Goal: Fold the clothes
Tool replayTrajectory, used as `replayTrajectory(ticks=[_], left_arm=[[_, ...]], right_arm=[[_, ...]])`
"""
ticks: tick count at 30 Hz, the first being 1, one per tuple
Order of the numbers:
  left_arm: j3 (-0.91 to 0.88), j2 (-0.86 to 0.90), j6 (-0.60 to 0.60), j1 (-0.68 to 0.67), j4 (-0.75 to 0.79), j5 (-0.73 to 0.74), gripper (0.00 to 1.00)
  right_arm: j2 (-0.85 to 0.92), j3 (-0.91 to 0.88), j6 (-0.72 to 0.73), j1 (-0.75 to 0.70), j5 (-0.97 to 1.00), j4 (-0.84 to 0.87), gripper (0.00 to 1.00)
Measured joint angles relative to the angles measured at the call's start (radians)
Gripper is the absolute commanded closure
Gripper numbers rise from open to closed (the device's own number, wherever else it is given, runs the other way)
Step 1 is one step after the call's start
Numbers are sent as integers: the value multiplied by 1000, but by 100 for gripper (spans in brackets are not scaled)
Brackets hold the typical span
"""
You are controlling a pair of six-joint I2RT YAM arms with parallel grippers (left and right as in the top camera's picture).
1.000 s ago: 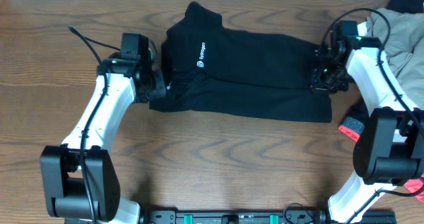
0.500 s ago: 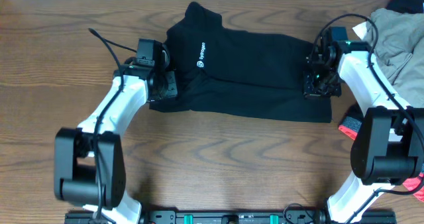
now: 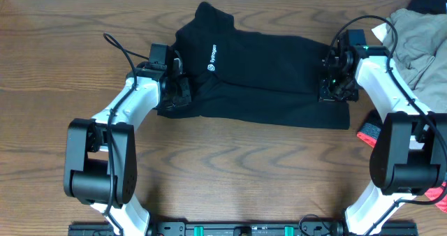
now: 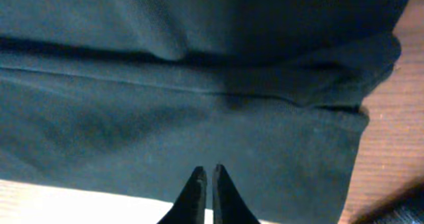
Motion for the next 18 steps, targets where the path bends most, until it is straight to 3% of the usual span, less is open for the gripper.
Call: replayTrajectory(ticks=[4, 7, 18], left_arm=[[0, 0, 0, 0, 0, 7, 81], [0, 0, 1, 0, 0, 11, 94], [-1, -9, -17, 0, 129, 152, 94]], right_arm=[[0, -54, -2, 0, 0, 75, 99], [0, -121, -2, 0, 0, 137, 99], [-21, -232, -2, 0, -1, 233, 99]])
